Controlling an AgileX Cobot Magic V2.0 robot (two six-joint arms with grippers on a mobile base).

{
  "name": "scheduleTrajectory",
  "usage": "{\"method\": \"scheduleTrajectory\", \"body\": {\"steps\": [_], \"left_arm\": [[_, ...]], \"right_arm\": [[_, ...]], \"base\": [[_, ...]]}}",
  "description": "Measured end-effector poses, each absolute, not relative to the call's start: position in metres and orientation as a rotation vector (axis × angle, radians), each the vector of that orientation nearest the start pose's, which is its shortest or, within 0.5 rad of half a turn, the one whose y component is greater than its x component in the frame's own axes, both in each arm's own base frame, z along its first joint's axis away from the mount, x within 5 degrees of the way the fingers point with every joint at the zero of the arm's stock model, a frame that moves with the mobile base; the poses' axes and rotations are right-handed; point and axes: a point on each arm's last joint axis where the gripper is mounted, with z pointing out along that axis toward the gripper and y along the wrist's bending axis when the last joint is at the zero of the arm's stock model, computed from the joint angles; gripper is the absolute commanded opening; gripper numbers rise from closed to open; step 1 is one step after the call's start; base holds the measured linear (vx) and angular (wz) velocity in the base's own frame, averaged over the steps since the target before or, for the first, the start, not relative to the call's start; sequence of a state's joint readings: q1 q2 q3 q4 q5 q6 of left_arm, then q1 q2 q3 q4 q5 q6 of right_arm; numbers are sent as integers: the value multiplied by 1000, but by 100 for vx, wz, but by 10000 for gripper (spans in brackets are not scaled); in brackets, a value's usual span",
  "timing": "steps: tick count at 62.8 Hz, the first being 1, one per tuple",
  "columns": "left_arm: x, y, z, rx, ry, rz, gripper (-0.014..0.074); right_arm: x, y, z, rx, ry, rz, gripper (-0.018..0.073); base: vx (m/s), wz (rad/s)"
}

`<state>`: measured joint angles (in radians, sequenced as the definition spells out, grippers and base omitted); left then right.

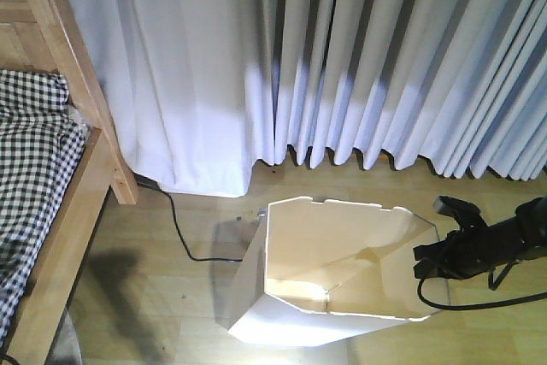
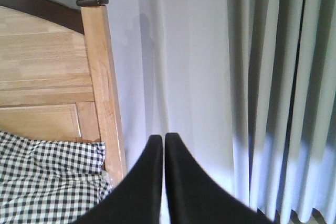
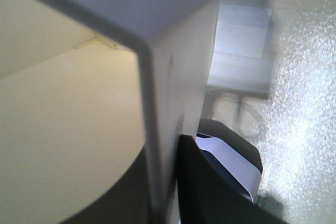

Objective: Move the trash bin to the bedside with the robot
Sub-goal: 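Carry the bin up beside the bed frame near the wall outlet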

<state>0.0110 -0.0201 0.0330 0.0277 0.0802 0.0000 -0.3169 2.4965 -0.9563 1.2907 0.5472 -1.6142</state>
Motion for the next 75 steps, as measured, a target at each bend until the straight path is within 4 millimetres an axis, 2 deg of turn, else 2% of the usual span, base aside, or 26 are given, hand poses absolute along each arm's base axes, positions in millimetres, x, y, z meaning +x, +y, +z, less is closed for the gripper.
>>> {"method": "scheduleTrajectory", "body": {"steps": [75], "left_arm": [[56,1,196,11,1577,32,-6]], "right_arm": [[296,-49,-63,-56,2914,760,-4]], "base": [[4,0]]}}
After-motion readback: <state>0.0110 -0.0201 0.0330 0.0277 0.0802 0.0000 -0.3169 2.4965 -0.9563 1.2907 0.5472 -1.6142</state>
